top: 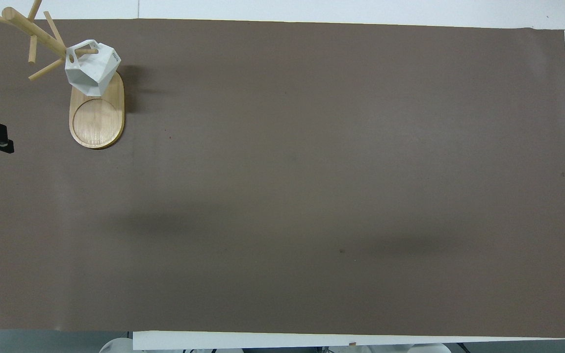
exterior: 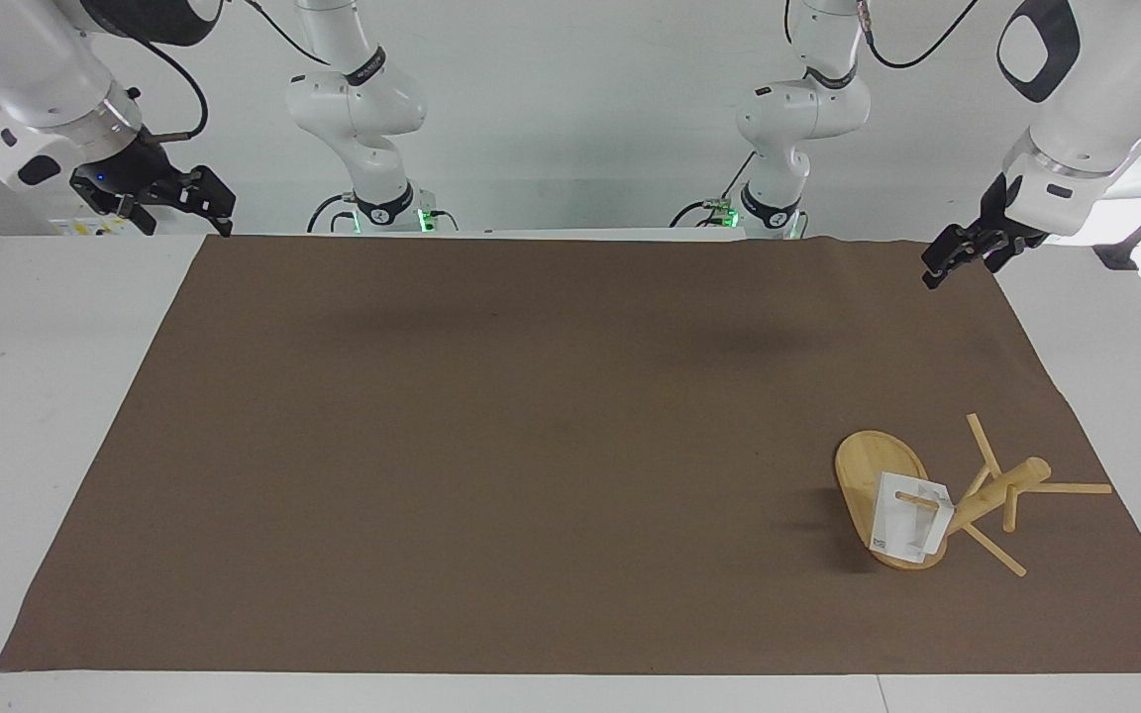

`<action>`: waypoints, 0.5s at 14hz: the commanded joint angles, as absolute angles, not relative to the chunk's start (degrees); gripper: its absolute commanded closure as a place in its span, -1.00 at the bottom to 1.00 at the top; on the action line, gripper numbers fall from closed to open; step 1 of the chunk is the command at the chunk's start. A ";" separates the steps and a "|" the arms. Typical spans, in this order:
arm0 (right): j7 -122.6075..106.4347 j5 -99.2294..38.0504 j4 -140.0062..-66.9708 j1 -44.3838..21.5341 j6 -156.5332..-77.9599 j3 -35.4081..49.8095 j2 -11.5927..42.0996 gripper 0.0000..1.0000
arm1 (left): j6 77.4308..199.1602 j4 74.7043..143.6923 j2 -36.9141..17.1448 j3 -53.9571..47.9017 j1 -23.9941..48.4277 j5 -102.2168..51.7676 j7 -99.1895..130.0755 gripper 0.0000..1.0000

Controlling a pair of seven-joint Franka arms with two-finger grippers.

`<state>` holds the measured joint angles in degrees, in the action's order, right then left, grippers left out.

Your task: Hang cup on rack

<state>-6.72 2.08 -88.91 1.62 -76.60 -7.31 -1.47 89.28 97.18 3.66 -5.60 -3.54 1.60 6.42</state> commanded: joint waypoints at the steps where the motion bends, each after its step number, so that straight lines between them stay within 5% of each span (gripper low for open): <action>1: -6.42 2.72 -91.76 2.28 -78.66 -6.86 -2.99 -0.99 | 91.47 95.54 1.94 -5.89 -5.26 2.20 2.90 -0.95; 7: -6.33 2.81 -91.32 1.93 -78.75 -6.86 -2.99 -0.99 | 86.23 90.72 -0.08 -5.98 -5.71 2.11 1.85 -0.95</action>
